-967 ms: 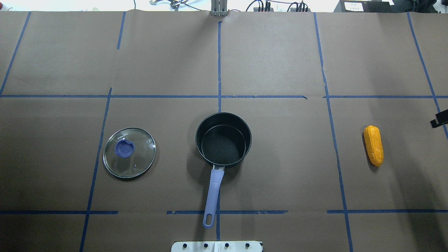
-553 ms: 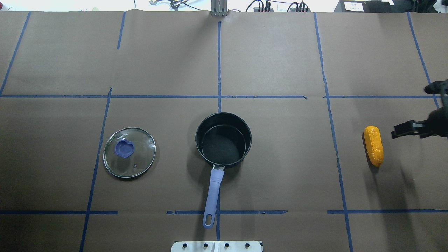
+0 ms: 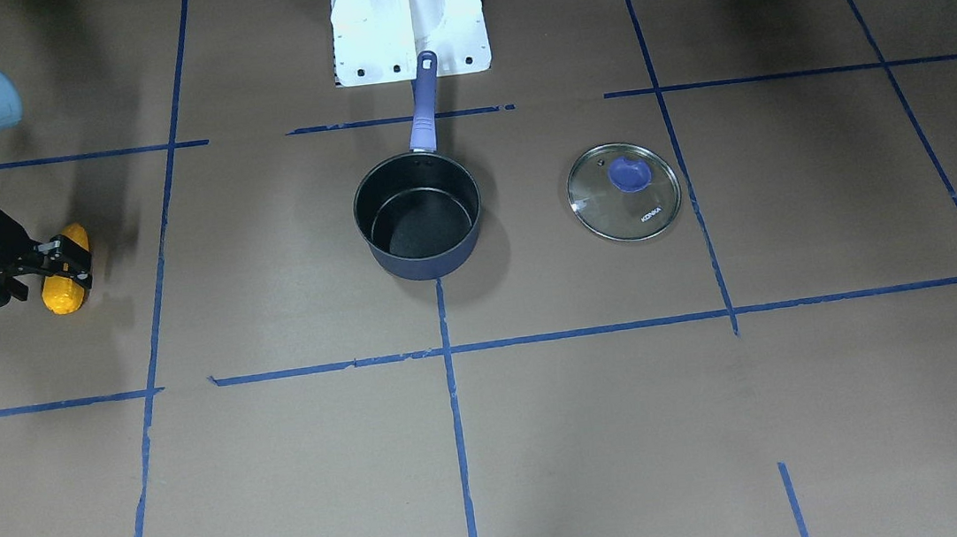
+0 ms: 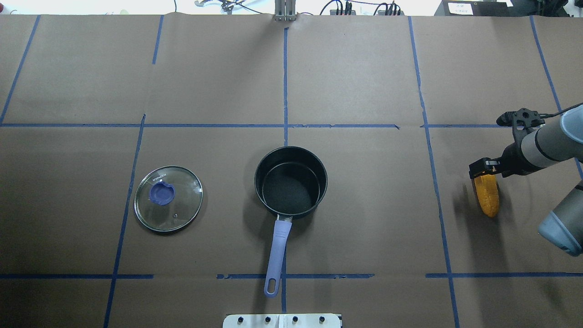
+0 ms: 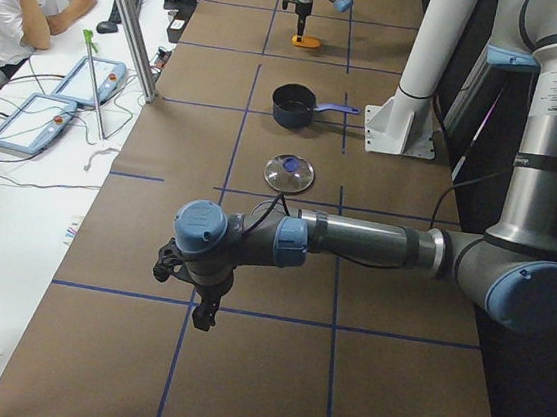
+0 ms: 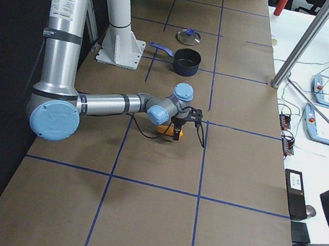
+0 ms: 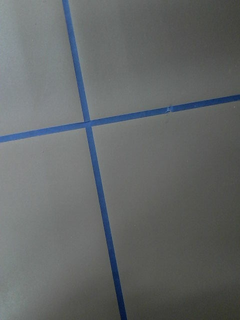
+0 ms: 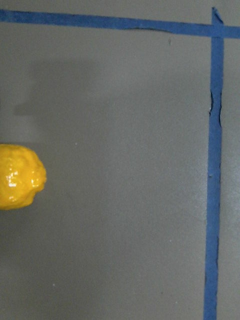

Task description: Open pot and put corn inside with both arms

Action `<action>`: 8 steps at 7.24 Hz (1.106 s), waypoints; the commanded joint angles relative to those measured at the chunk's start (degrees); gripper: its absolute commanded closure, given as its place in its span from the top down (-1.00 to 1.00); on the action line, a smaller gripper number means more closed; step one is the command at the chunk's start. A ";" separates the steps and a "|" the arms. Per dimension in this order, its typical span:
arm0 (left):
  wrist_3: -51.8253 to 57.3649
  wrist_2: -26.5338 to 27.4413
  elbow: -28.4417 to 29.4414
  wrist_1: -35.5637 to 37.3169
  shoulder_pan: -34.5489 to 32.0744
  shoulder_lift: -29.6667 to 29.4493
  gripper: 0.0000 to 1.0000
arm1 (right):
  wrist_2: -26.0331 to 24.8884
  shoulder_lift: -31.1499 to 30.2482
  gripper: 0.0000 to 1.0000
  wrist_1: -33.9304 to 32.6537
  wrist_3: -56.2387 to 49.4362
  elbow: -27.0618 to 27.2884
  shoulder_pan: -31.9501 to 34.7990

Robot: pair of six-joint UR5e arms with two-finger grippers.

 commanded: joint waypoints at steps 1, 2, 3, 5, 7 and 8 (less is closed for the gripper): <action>0.00 -1.75 -0.07 0.00 0.00 0.20 1.00 | -0.04 -0.49 -0.63 0.03 0.38 0.29 -0.51; 0.00 -2.02 0.02 0.00 0.00 0.20 1.00 | -0.30 -0.84 -0.76 0.03 0.38 0.38 -1.21; 0.00 -2.02 0.02 0.00 0.00 0.20 1.00 | -0.31 -0.75 -0.94 0.03 0.30 0.64 -1.31; -0.17 -2.02 0.02 0.00 0.00 0.20 1.00 | 1.09 0.90 -1.00 -8.51 0.12 9.82 -1.05; -0.26 -1.93 -0.07 -0.09 0.00 1.77 1.00 | 0.58 17.87 -1.00 -29.06 0.56 13.30 -1.57; -0.18 -1.93 -0.07 -0.09 0.00 2.56 1.00 | 0.49 26.93 -1.00 -38.29 1.43 13.04 -2.96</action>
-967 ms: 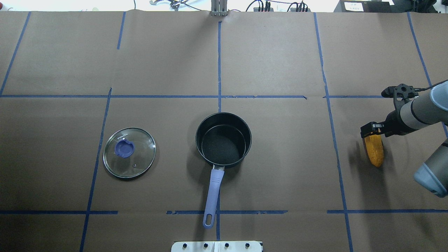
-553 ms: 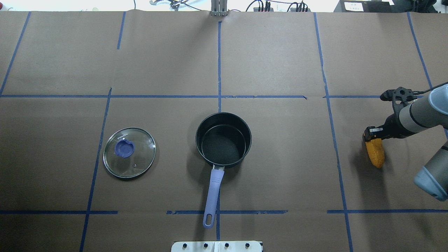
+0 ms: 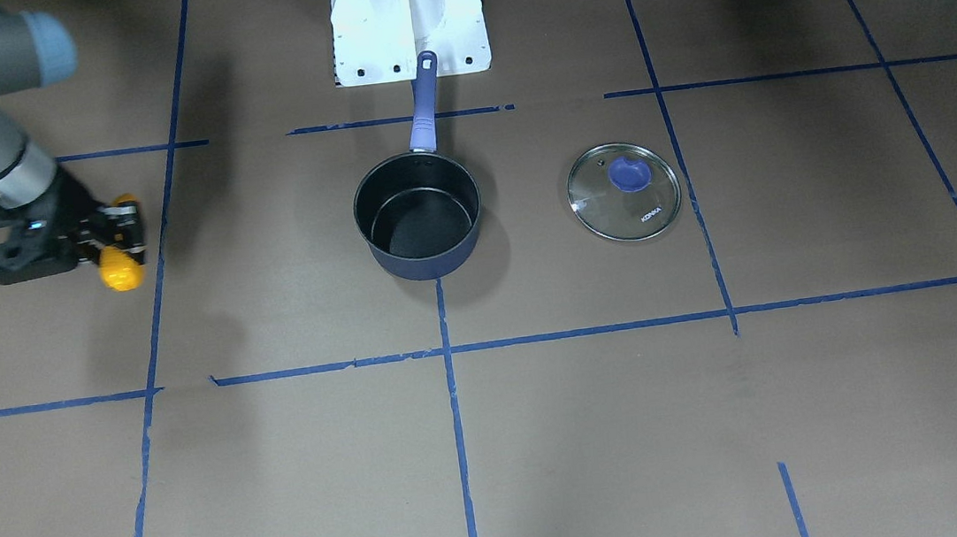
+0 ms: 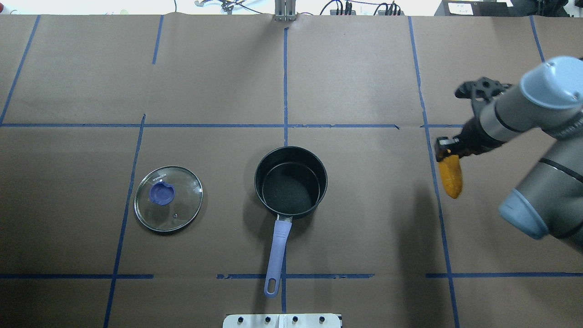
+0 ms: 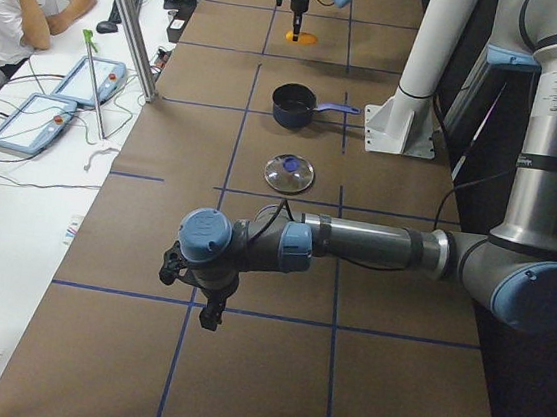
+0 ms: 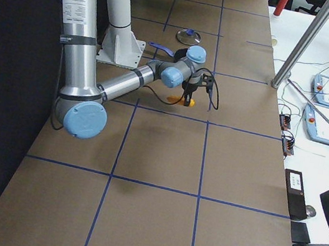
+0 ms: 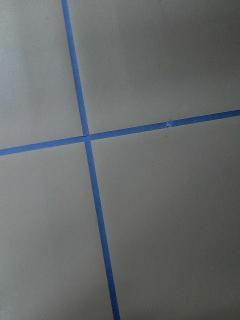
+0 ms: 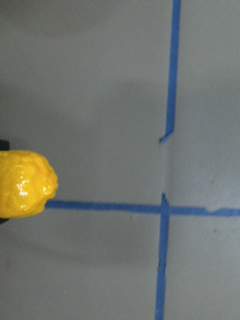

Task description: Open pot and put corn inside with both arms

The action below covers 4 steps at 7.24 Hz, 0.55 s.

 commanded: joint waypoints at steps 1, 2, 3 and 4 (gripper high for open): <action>-0.34 0.55 -1.39 0.06 0.09 1.06 1.00 | -0.34 16.35 -1.00 -15.14 4.77 0.26 -3.42; -6.08 0.82 -3.75 0.14 0.26 0.71 1.00 | -2.25 18.84 -1.00 -15.26 8.03 0.26 -5.97; -7.88 0.82 -5.42 0.14 0.53 0.79 1.00 | -4.88 21.73 -1.00 -15.43 10.58 -0.70 -9.21; -7.90 0.82 -5.53 0.14 0.62 0.71 1.00 | -8.56 25.42 -1.00 -15.35 14.18 -4.19 -12.99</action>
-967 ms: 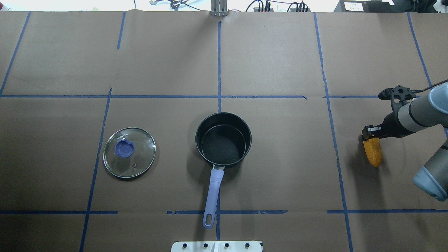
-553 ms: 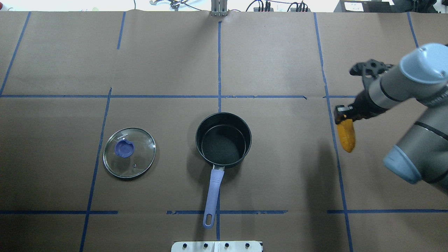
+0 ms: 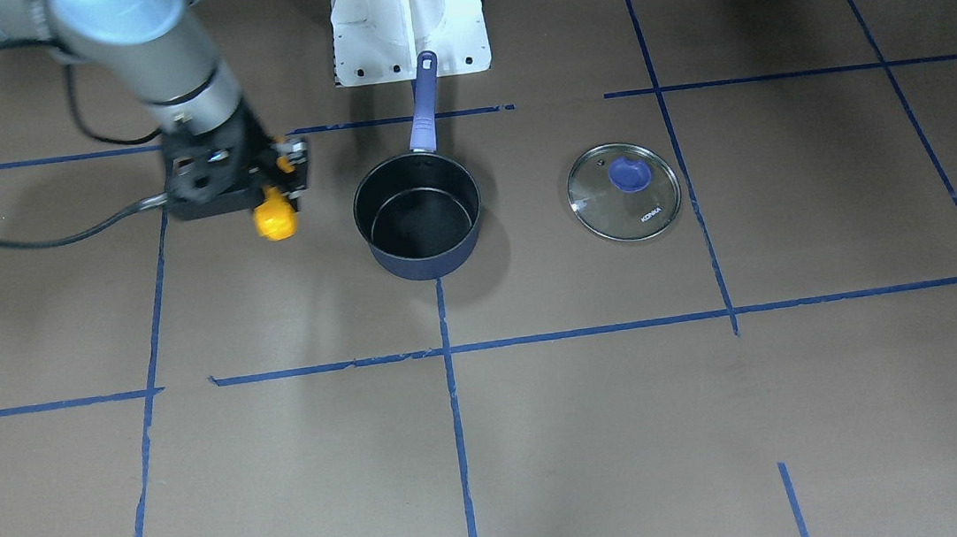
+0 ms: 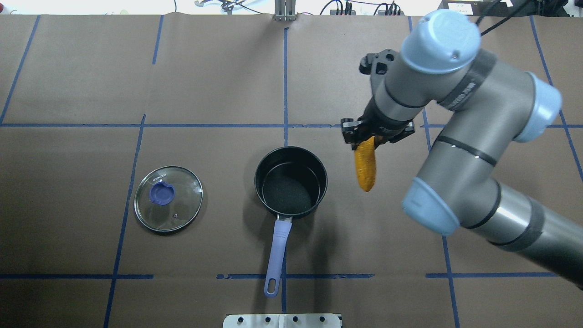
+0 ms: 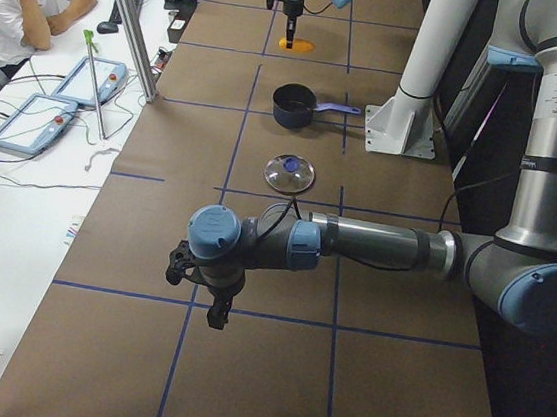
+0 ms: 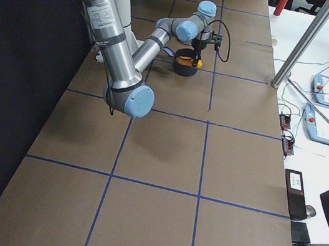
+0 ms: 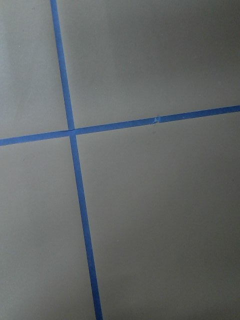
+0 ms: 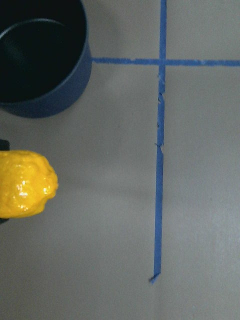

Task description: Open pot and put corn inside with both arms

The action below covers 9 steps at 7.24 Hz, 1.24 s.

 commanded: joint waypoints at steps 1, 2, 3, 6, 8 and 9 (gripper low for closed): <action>-1.30 -0.03 -0.90 0.02 0.34 -0.06 1.00 | -6.75 7.07 -1.00 -0.03 7.48 -5.60 -7.35; -1.30 -0.03 -0.90 0.02 0.35 -0.06 1.00 | -7.56 11.02 -0.99 0.06 10.13 -9.54 -9.30; -1.39 -0.12 -0.90 0.02 0.35 -0.06 1.00 | -8.70 13.58 -0.95 0.85 11.11 -13.24 -9.93; -1.56 -0.12 -0.90 0.02 0.43 -0.23 1.00 | -8.63 12.90 0.99 4.46 10.60 -15.03 -9.93; -1.22 -0.12 -0.81 0.02 0.87 -0.15 1.00 | -6.36 12.55 0.99 4.46 9.20 -14.77 -6.35; -1.30 -0.12 -0.81 -0.07 0.87 -0.06 1.00 | -1.55 11.50 0.99 4.37 4.58 -14.68 -1.72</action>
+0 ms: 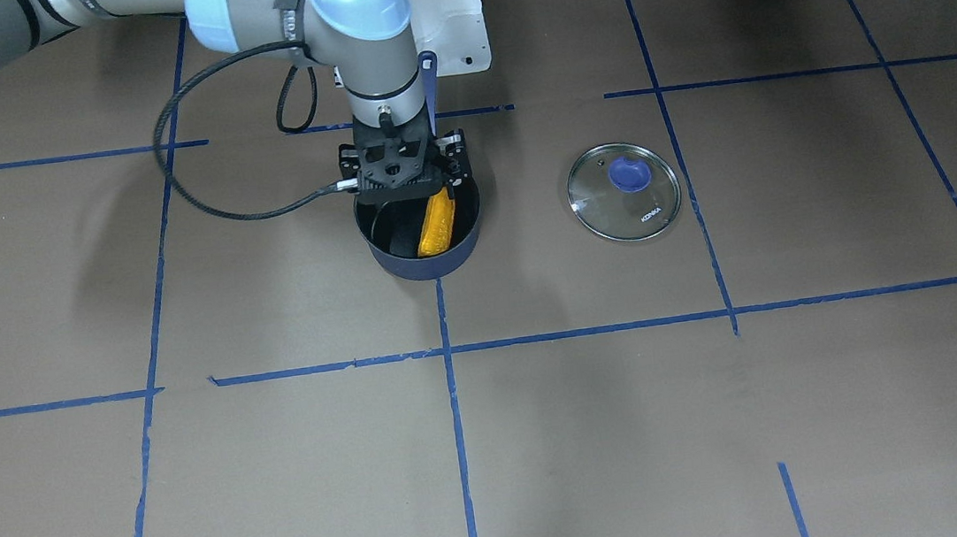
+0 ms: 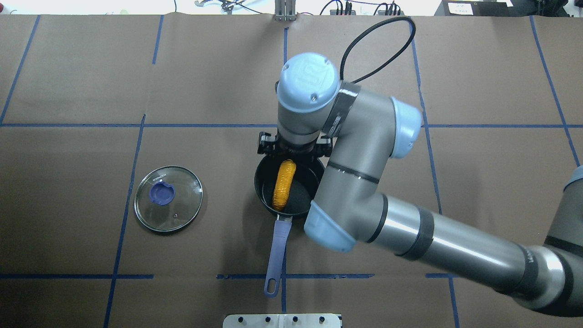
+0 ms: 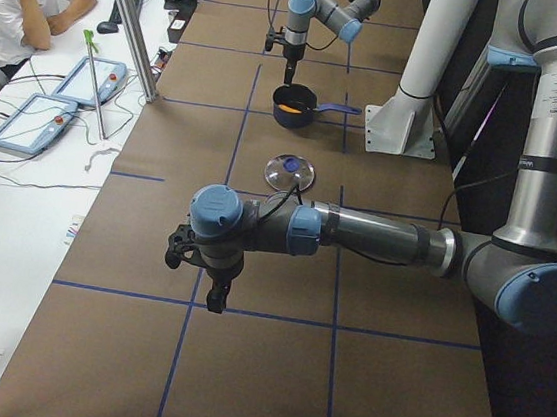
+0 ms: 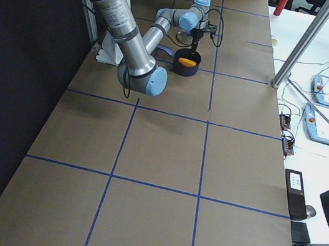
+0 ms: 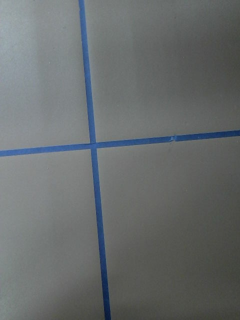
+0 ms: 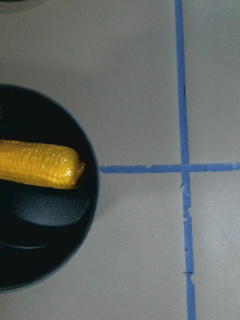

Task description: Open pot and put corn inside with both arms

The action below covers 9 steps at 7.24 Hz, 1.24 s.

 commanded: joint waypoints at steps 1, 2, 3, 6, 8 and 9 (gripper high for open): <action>0.55 -0.09 0.12 -0.16 0.09 0.18 1.00 | 9.50 -3.17 0.99 -0.05 -10.20 0.10 10.71; 0.47 -0.35 0.56 -0.07 0.09 0.00 1.00 | 15.47 -7.46 0.99 -0.13 -20.79 0.18 18.35; 0.03 -0.44 0.91 -0.07 0.09 -0.17 1.00 | 19.36 -12.29 0.99 -0.40 -32.73 0.18 25.47; 0.47 -0.53 2.22 -4.63 0.27 0.88 1.00 | 20.19 -30.55 0.99 -0.49 -66.95 2.36 42.80; 0.47 0.00 2.23 -4.47 0.27 1.23 1.00 | 20.80 -41.73 0.99 -0.40 -83.23 3.44 53.43; 0.47 -0.09 2.15 -4.46 0.27 1.23 1.00 | 22.63 -46.04 1.00 -0.31 -85.48 3.44 58.45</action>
